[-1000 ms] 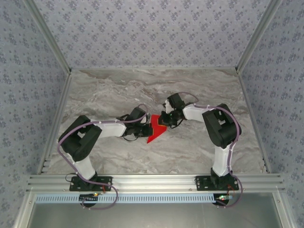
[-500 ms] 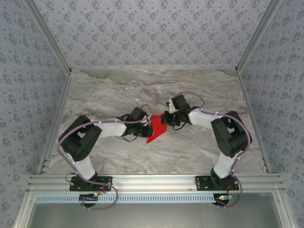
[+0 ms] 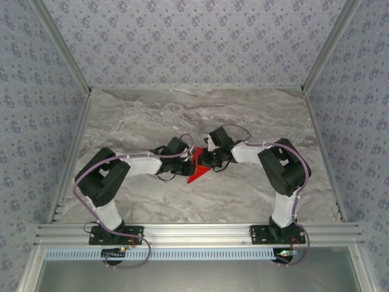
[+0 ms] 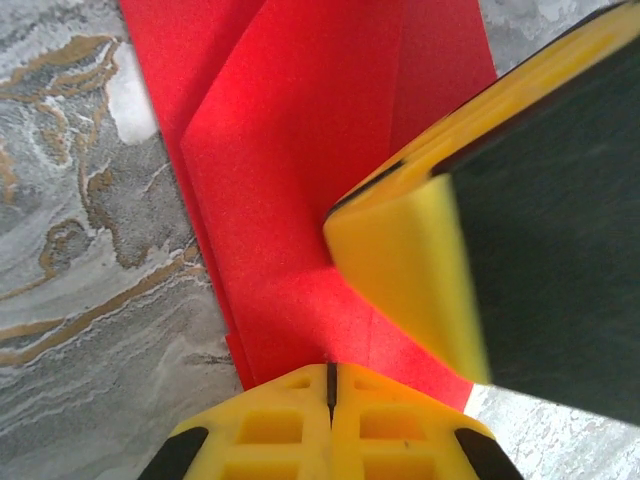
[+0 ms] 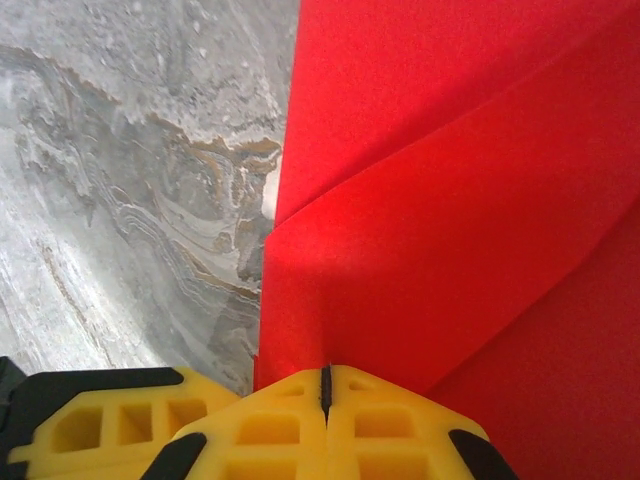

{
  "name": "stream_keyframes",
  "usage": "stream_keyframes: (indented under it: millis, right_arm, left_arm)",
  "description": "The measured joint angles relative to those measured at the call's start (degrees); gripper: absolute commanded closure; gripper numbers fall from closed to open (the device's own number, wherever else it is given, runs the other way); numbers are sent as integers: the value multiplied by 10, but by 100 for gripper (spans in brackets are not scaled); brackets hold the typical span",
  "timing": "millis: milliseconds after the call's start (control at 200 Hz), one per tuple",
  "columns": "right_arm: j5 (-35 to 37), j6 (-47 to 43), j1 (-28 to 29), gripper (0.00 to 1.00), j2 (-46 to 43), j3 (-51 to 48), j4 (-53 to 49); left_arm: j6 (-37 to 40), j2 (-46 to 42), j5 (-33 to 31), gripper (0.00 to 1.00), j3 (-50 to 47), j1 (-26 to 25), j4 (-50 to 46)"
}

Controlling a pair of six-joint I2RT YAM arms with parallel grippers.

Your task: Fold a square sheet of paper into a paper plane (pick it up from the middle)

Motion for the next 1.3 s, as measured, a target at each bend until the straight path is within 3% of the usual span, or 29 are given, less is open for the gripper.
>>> stream_keyframes:
  millis: [255, 595, 799, 924, 1039, 1169, 1299]
  right_arm:
    - [0, -23, -13, 100, 24, 38, -29]
    - [5, -68, -111, 100, 89, 140, -61]
    - [31, -77, -154, 100, 78, 157, -68]
    - [29, -79, -135, 100, 29, 136, -65]
    - [17, -76, -84, 100, -12, 103, -59]
    - [-2, -60, -34, 100, -9, 69, -48]
    - [-13, -48, -23, 100, 13, 51, -45]
  left_arm:
    - [0, 0, 0, 100, -1, 0, 0]
    - [2, 0, 0, 100, -1, 0, 0]
    - [1, 0, 0, 100, -1, 0, 0]
    - [-4, 0, 0, 100, -1, 0, 2]
    - [-9, 0, 0, 100, -2, 0, 3]
    - [-13, -2, 0, 100, -4, 0, 5]
    - [-16, -12, -5, 100, -13, 0, 4]
